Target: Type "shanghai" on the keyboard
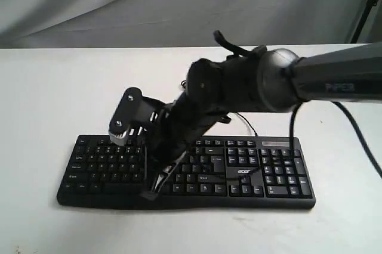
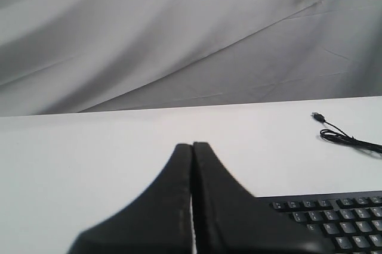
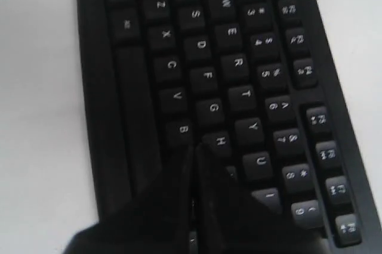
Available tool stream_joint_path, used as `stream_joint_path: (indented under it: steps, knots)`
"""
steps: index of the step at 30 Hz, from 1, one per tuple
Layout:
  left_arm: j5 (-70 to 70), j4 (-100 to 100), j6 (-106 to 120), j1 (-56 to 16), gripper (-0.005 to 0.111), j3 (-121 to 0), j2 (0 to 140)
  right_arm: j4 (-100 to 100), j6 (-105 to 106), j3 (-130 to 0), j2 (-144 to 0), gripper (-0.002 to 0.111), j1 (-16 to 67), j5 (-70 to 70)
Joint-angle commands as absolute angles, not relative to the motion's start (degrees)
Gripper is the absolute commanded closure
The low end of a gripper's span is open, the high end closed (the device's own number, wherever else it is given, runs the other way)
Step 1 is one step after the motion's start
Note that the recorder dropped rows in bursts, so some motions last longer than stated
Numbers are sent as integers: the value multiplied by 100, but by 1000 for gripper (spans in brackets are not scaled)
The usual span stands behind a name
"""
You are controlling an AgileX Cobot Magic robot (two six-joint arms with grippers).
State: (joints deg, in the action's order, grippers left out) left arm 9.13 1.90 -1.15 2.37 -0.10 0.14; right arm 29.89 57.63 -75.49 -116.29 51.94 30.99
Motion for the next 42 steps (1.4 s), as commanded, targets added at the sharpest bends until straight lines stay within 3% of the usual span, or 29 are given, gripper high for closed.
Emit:
stream_joint_path:
  steps: [1,42]
  knots:
    - [879,190,-131,200,107,0,0,3467,6198,-7173,-11441,108,5181,2733]
    - [879,190,-131,200,107,0,0,4092,6783,-7574,-11703,108,5181,2405]
